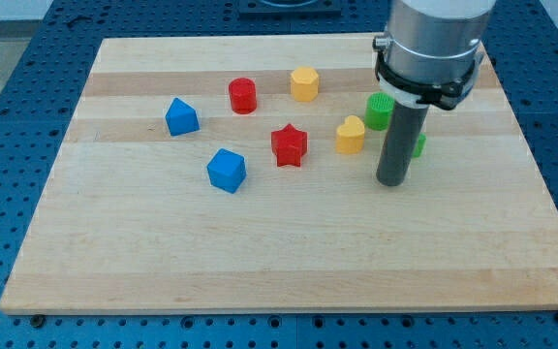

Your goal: Move the blue cube towards the green star

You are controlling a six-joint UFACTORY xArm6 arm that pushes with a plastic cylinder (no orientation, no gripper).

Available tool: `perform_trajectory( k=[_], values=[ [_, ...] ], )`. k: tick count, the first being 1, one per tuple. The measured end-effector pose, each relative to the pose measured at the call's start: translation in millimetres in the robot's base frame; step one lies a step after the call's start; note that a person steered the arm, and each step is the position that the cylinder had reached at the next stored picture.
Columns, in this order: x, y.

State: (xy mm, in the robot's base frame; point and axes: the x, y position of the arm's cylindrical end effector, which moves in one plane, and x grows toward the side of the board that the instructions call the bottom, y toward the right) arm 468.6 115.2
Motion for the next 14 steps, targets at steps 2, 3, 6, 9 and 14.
perform_trajectory(
  k=[2,3,6,9,14],
  values=[
    [-14.7,26.0],
    [-16.0,26.0],
    [29.2,-171.2],
    [-12.4,-274.6],
    [-5.3,-191.8]
  ],
)
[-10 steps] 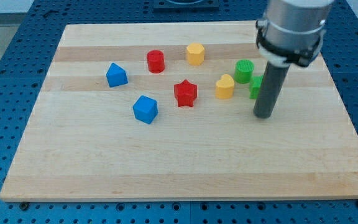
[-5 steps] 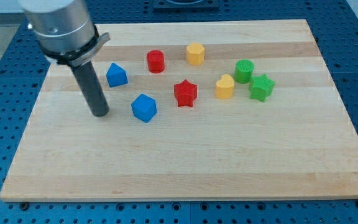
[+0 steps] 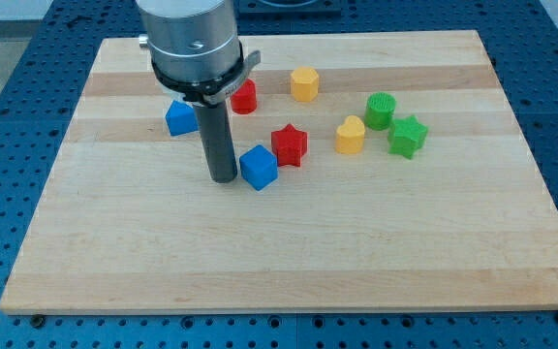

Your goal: Move the blue cube towards the green star

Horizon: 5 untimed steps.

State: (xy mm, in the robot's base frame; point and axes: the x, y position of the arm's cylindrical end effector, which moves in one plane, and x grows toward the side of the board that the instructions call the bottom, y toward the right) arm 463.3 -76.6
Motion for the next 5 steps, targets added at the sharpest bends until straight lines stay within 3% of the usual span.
perform_trajectory(
  k=[5],
  values=[
    [-4.6,112.4]
  ],
)
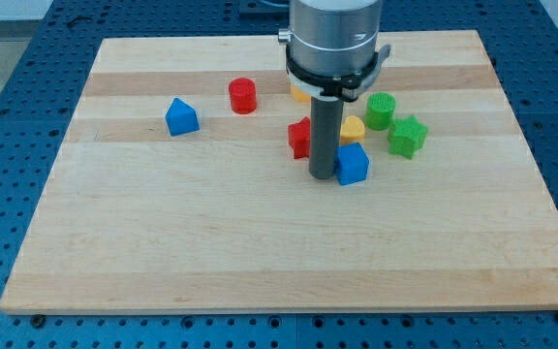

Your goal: Move the blue cube towards the green star

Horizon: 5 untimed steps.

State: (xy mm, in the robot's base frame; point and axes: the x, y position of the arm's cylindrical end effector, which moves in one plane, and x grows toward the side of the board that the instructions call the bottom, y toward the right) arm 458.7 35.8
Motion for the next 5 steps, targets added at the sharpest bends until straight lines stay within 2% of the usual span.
perform_trajectory(
  k=[2,5],
  values=[
    [-16.2,8.4],
    [4.4,30.6]
  ],
)
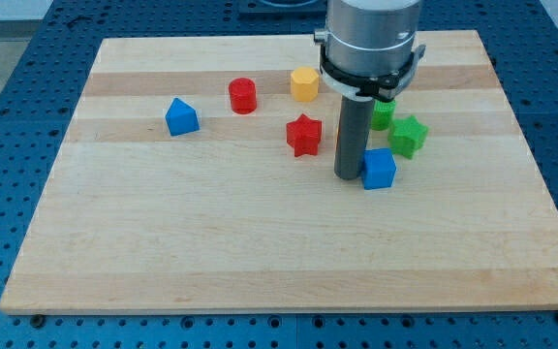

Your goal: Move the blue cube towards the green star

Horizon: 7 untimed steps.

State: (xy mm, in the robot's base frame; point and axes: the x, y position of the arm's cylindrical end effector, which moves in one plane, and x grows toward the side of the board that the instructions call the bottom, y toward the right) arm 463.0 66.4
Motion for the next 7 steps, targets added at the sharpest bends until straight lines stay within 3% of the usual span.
perform_trajectory(
  k=[2,7],
  values=[
    [25.5,-13.8],
    [6.5,19.1]
  ],
)
